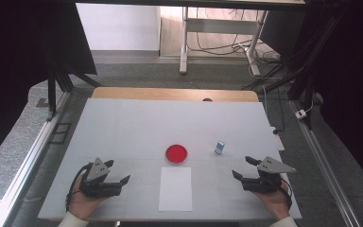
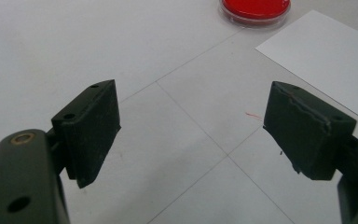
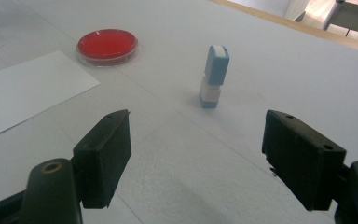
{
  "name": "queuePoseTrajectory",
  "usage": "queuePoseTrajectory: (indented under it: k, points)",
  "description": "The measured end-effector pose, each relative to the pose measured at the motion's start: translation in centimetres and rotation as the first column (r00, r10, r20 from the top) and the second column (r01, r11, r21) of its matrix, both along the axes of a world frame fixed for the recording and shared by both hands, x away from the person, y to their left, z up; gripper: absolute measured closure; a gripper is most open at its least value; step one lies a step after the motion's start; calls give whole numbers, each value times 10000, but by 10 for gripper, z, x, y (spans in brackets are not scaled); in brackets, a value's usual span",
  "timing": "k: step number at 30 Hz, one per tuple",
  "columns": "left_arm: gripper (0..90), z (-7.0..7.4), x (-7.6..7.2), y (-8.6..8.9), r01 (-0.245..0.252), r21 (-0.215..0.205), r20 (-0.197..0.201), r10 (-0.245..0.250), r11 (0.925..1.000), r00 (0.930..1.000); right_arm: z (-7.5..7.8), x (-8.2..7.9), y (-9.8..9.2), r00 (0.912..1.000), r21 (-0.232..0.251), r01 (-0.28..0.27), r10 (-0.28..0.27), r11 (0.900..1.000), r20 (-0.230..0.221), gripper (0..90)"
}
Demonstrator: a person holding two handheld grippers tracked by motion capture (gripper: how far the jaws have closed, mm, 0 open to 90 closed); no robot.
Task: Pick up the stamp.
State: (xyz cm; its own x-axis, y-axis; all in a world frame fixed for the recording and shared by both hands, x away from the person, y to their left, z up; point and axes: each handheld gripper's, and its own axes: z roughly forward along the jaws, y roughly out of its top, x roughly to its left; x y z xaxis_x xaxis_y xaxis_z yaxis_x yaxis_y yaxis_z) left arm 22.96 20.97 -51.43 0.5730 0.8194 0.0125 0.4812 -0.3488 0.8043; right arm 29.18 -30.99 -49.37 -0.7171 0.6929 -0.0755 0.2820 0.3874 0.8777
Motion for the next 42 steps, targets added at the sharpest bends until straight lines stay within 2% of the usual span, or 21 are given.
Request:
queuePoseTrajectory:
  k: [6,14,25,32,36,39,42]
  points:
    - [186,0,1,1,19,-64,-6,-19,10000,10000,7,2,4,10000,3,44,-44,10000,76,237]
    - [185,-3,3,-2,123,-10,-94,-123,9999,9999,28,13,16,9997,-150,60,-57,9999,229,245]
    - [185,-4,5,-3,188,53,-119,-188,9998,9998,39,25,27,9999,-294,22,-18,9996,138,245]
    - [185,-5,7,-2,203,52,-175,-202,9998,9996,47,41,38,9999,-304,-90,91,9995,43,244]
    - [184,-7,9,-2,222,95,-250,-219,9997,9994,51,52,46,9997,-310,-172,166,9994,-199,245]
    - [184,-7,9,-2,215,107,-256,-212,9997,9994,52,61,50,9995,-612,-181,164,9980,-288,246]
    - [183,-8,9,-2,187,124,-235,-184,9997,9996,51,70,52,9988,-624,-232,205,9978,-445,246]
